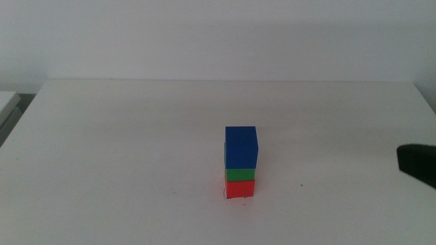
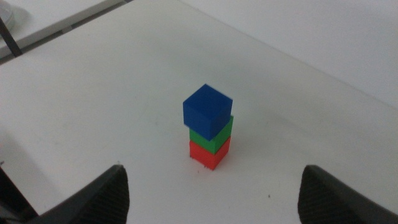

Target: Stack red cubes first, then green, then blue cubes in a specific spot.

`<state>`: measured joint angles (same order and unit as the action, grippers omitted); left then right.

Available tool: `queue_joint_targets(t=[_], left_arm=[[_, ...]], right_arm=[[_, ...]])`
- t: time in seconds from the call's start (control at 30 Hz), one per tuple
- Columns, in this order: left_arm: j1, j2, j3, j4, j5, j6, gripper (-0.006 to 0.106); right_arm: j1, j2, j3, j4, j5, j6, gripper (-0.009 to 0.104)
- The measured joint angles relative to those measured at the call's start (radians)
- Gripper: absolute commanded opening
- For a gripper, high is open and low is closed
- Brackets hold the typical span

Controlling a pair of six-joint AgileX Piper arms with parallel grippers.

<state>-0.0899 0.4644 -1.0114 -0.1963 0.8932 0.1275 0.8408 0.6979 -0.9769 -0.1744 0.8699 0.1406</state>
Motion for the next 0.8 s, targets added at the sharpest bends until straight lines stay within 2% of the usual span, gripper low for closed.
queue_joint_targets(t=[0.17, 0.33, 0.5, 0.67, 0.8], left_arm=[[0.000, -0.001, 0.015, 0.011, -0.011, 0.000, 0.094], [0.000, -0.070, 0.124, 0.082, -0.127, 0.002, 0.094], [0.000, -0.182, 0.309, 0.061, -0.269, 0.002, 0.094], [0.000, -0.272, 0.460, 0.090, -0.317, 0.002, 0.094], [0.000, -0.339, 0.534, 0.098, -0.326, 0.003, 0.094]], right_arm=[[0.000, 0.000, 0.081, 0.024, -0.034, 0.000, 0.093], [-0.036, -0.023, 0.254, 0.094, -0.217, 0.000, 0.093], [-0.239, -0.088, 0.396, 0.094, -0.333, 0.000, 0.093], [-0.498, -0.220, 0.479, 0.094, -0.360, 0.000, 0.093], [-0.633, -0.353, 0.535, 0.094, -0.358, 0.000, 0.093]])
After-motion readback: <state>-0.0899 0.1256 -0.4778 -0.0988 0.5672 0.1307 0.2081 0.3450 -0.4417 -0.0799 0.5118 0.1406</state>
